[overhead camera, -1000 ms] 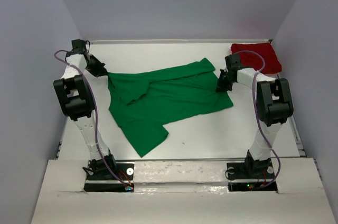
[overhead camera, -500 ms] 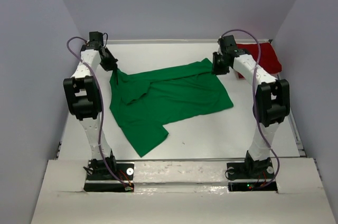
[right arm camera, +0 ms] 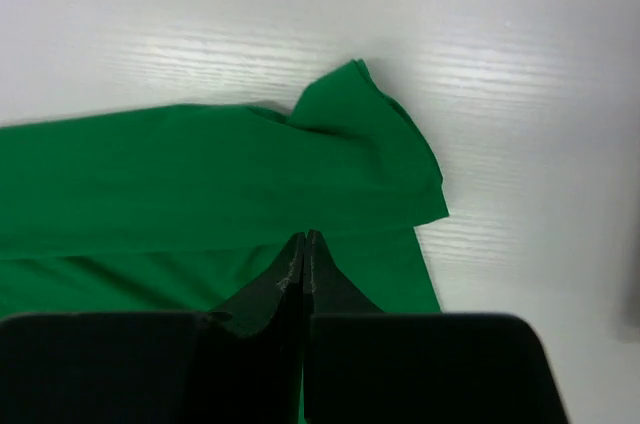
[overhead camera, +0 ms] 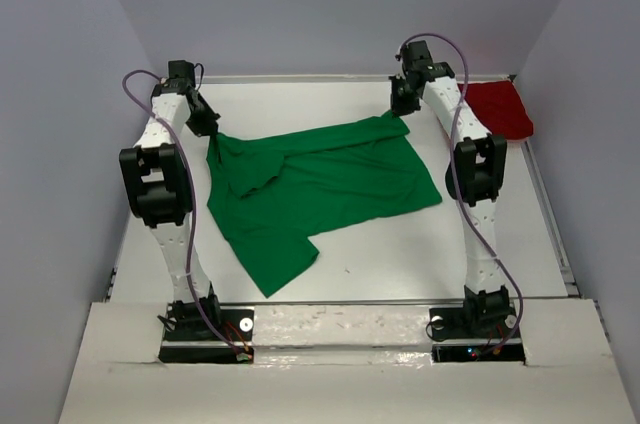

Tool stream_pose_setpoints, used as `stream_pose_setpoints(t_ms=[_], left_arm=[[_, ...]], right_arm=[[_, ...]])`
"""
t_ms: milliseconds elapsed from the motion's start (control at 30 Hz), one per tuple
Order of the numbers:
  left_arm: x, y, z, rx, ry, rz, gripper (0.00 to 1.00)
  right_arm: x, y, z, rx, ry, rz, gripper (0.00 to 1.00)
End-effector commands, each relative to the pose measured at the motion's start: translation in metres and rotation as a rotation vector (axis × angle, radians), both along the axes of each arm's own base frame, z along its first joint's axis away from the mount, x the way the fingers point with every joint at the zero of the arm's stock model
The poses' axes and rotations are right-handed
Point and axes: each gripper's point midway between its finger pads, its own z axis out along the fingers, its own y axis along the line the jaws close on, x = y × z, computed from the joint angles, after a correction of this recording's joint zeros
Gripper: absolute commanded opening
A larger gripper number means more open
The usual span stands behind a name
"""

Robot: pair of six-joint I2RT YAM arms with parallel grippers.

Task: Fold and stack the t-shirts
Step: Fold the tshirt

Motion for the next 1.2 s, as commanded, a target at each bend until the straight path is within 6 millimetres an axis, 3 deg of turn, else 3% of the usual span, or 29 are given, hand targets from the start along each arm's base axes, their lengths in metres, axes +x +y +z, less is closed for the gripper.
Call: stream_pose_setpoints(t_ms=[0, 200, 300, 533, 567, 600, 700, 767, 833, 900, 933, 967, 1000, 1100, 1167], left_arm=[[0.000, 0.006, 0.035, 0.044, -0.061, 0.026, 0.00], [-0.006, 0.001, 0.035, 0.059, -0.062, 0.044, 0.00], [-0.009, 0.008, 0.036, 0.093, -0.057, 0.071, 0.00], [-0.010, -0.002, 0.030, 0.076, -0.063, 0.036, 0.00], [-0.012, -0.010, 0.028, 0.043, -0.061, 0.000, 0.00], [-0.013, -0.013, 0.028, 0.038, -0.068, -0.013, 0.00], [-0.016, -0.008, 0.030, 0.065, -0.073, 0.016, 0.02], [-0.019, -0.001, 0.035, 0.110, -0.069, 0.050, 0.09], [-0.024, 0.006, 0.037, 0.138, -0.053, 0.089, 0.13], [-0.027, 0.008, 0.041, 0.149, -0.055, 0.122, 0.15], [-0.028, 0.008, 0.043, 0.155, -0.058, 0.129, 0.15], [-0.028, 0.007, 0.044, 0.162, -0.061, 0.134, 0.15], [-0.030, 0.009, 0.045, 0.175, -0.055, 0.148, 0.15], [-0.028, 0.005, 0.044, 0.165, -0.052, 0.152, 0.13], [-0.027, 0.002, 0.038, 0.149, -0.024, 0.150, 0.02]], right_arm=[[0.002, -0.007, -0.006, 0.045, 0.037, 0.024, 0.00], [0.008, -0.002, -0.029, 0.069, 0.061, 0.084, 0.00], [0.005, -0.004, -0.035, 0.058, 0.072, 0.091, 0.00], [0.005, 0.004, -0.022, 0.089, 0.047, 0.149, 0.02], [0.005, 0.002, -0.023, 0.079, 0.048, 0.139, 0.42], [0.006, 0.000, -0.022, 0.071, 0.041, 0.133, 0.52], [0.008, -0.011, -0.024, 0.036, 0.034, 0.124, 0.63], [0.010, -0.014, -0.026, 0.036, 0.033, 0.136, 0.73], [0.011, -0.020, -0.028, 0.030, 0.036, 0.132, 0.75], [0.012, -0.018, -0.030, 0.037, 0.034, 0.141, 0.69], [0.012, -0.018, -0.030, 0.037, 0.036, 0.141, 0.59], [0.013, -0.017, -0.030, 0.044, 0.038, 0.136, 0.22], [0.015, -0.016, -0.025, 0.053, 0.025, 0.133, 0.04], [0.015, -0.008, -0.018, 0.098, 0.011, 0.147, 0.00], [0.017, -0.004, -0.015, 0.115, 0.000, 0.159, 0.00]])
